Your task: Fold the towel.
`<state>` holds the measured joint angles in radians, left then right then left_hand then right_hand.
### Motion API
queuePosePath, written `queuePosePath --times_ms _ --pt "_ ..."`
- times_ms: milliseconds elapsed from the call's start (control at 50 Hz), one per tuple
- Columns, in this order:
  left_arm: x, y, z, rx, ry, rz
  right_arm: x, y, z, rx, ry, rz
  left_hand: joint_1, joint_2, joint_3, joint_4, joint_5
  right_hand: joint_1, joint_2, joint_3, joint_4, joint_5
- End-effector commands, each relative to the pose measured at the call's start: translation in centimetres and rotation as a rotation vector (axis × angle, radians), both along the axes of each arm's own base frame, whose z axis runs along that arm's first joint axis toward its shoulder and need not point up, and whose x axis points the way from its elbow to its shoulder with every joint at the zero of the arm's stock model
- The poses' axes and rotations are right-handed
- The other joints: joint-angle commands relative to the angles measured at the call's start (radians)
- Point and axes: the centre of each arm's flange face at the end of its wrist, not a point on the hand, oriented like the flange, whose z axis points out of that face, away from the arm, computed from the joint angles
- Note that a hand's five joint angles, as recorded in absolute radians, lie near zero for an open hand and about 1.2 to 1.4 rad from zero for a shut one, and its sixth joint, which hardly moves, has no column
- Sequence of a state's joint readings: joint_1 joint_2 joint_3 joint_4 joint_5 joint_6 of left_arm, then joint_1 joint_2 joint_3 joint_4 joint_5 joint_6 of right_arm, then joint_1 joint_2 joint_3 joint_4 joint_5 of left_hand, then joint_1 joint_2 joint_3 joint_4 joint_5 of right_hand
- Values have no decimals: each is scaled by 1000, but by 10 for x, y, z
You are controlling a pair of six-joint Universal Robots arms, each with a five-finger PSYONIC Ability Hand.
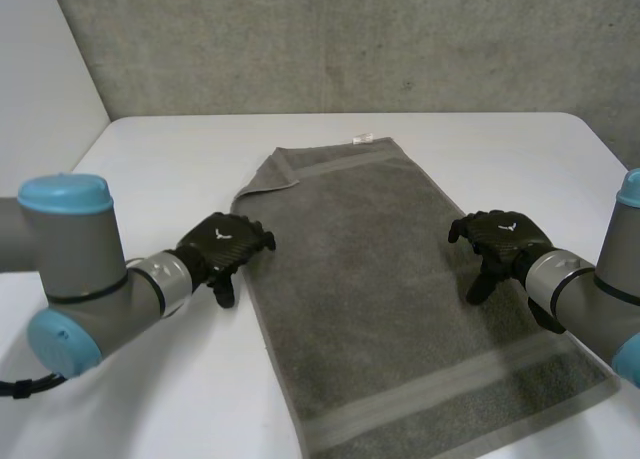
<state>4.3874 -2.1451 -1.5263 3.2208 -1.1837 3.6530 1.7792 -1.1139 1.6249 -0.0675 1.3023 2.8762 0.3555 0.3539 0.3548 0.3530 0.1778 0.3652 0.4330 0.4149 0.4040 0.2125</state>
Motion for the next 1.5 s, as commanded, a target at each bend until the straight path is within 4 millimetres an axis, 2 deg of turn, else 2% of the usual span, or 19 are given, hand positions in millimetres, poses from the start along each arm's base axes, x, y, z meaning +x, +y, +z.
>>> queuePosePath --times_ms 20,160,420,1140,1260,1400,1500 --pt "-4 7 -6 -34 -13 -36 0 2 -1 6 1 2 66 68 67 69 70 43 -25 -7 4 21" --pt "-14 14 -7 -41 -1 -87 1 3 -2 9 1 5 119 121 120 122 122 43 -25 -7 4 21" --pt "-24 12 -13 -46 -1 -110 1 3 -3 11 3 7 146 147 146 148 149 43 -25 -7 4 21" --pt "-35 6 -32 -27 -9 -130 1 3 -6 9 17 12 290 291 290 292 293 40 -28 -10 1 18" --pt "-37 6 -33 -27 -9 -135 1 4 -6 8 22 16 354 356 355 357 357 40 -28 -10 1 18" --pt "-41 7 -30 -41 -3 -144 1 3 -6 8 22 14 559 561 560 562 562 40 -28 -10 1 18" --pt "-45 8 -26 -55 2 -154 1 4 -6 8 22 16 586 588 587 589 589 40 -28 -10 1 18"
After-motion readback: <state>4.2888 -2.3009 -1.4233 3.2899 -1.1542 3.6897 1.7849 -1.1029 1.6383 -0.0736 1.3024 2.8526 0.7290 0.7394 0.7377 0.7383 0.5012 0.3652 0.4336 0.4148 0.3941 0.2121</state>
